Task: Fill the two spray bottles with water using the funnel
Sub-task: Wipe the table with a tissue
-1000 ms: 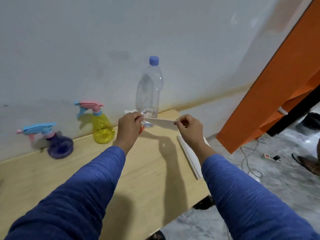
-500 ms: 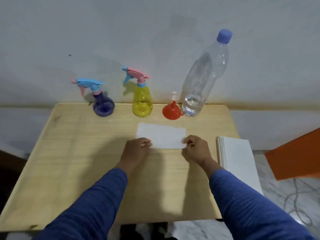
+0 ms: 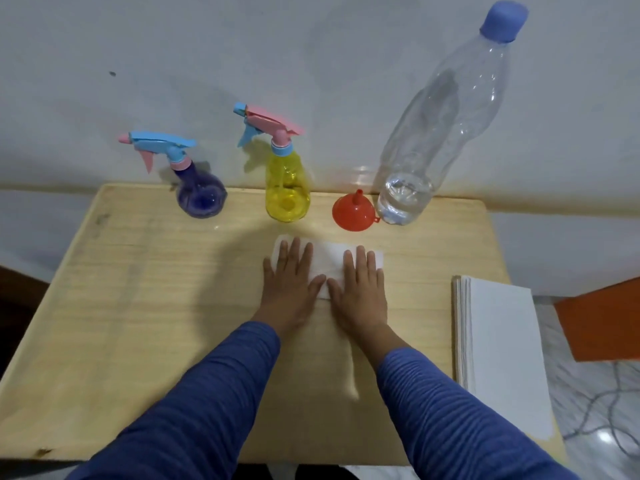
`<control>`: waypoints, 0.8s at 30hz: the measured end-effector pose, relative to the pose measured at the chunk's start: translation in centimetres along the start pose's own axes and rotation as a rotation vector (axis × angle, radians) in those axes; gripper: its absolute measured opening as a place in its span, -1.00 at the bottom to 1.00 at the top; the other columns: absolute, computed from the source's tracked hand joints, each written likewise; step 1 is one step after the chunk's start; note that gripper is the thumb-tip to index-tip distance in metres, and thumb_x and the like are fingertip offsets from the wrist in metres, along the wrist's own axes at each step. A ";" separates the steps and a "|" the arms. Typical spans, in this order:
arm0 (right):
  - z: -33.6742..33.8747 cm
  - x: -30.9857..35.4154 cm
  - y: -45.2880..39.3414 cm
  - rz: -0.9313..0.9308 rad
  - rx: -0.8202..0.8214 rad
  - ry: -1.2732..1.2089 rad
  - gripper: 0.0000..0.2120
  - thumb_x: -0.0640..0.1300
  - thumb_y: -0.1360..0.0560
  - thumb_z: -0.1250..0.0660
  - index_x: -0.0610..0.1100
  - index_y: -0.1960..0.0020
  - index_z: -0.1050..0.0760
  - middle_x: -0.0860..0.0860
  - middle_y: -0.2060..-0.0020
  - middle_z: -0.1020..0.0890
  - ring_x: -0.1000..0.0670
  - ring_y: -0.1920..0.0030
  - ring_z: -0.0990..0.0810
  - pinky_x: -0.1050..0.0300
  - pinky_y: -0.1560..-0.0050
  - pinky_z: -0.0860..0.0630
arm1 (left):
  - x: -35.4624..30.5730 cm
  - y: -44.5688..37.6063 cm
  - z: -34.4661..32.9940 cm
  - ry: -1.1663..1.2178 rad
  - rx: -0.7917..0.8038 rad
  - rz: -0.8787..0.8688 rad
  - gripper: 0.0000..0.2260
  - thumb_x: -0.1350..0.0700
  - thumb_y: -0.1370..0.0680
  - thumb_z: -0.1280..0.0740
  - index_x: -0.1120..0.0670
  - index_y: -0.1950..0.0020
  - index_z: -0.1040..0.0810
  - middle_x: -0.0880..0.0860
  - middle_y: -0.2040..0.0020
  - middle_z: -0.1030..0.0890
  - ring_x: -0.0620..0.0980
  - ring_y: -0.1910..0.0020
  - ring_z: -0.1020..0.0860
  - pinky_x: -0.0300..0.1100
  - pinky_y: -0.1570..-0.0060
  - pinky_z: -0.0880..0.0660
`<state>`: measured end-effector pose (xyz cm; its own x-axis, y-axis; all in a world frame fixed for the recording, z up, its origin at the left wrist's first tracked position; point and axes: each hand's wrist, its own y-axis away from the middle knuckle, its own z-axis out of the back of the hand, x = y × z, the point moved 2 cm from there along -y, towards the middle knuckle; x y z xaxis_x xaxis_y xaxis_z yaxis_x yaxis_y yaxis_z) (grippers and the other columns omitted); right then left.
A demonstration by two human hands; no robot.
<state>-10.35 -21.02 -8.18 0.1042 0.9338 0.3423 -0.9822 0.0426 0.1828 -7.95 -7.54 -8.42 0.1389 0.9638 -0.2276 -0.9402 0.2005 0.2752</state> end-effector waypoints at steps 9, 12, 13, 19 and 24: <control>-0.3 -0.4 -1.8 -0.031 0.046 0.092 -0.42 0.11 -0.62 0.14 -0.10 -0.53 0.24 -0.08 -0.53 0.25 -0.08 -0.52 0.31 0.00 -0.49 0.29 | -0.7 -2.3 0.2 0.030 -0.030 0.029 -0.47 -0.06 -0.64 0.13 0.10 -0.50 0.29 0.05 -0.54 0.25 0.02 -0.50 0.29 0.10 -0.45 0.24; -0.4 0.0 -2.1 -0.042 0.043 0.116 -0.44 0.10 -0.62 0.18 -0.10 -0.53 0.24 -0.08 -0.52 0.25 -0.08 -0.52 0.31 0.00 -0.49 0.29 | -0.5 -2.4 0.2 0.022 -0.039 0.006 -0.49 -0.02 -0.65 0.15 0.12 -0.50 0.29 0.05 -0.54 0.24 0.02 -0.51 0.27 0.10 -0.45 0.23; -0.5 0.2 -2.1 -0.038 0.043 0.122 -0.44 0.10 -0.61 0.22 -0.10 -0.53 0.25 -0.07 -0.52 0.25 -0.07 -0.52 0.31 0.00 -0.48 0.30 | -0.4 -2.5 0.3 0.016 -0.044 -0.003 -0.49 -0.02 -0.65 0.15 0.12 -0.50 0.28 0.05 -0.54 0.23 0.02 -0.51 0.26 0.10 -0.44 0.23; -1.7 2.8 -2.6 -0.036 0.037 0.120 -0.43 0.06 -0.56 0.29 -0.08 -0.52 0.26 -0.04 -0.52 0.25 -0.04 -0.51 0.32 0.03 -0.48 0.30 | 1.9 -2.0 1.1 0.020 -0.066 0.005 -0.51 0.00 -0.66 0.13 0.10 -0.52 0.24 0.03 -0.55 0.18 0.02 -0.52 0.22 0.12 -0.43 0.23; -2.8 6.0 -3.3 -0.007 0.028 0.119 -0.40 0.06 -0.52 0.33 -0.08 -0.52 0.25 -0.04 -0.53 0.24 -0.03 -0.51 0.31 0.06 -0.46 0.33 | 4.1 -2.0 1.7 0.053 -0.076 -0.006 -0.54 0.05 -0.67 0.09 0.05 -0.53 0.17 0.00 -0.56 0.12 0.00 -0.53 0.18 0.10 -0.44 0.21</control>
<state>-6.91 -14.58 -9.30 0.0904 0.9692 0.2290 -0.9766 0.0412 0.2111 -4.98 -3.64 -8.28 0.1296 0.9515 -0.2791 -0.9607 0.1902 0.2023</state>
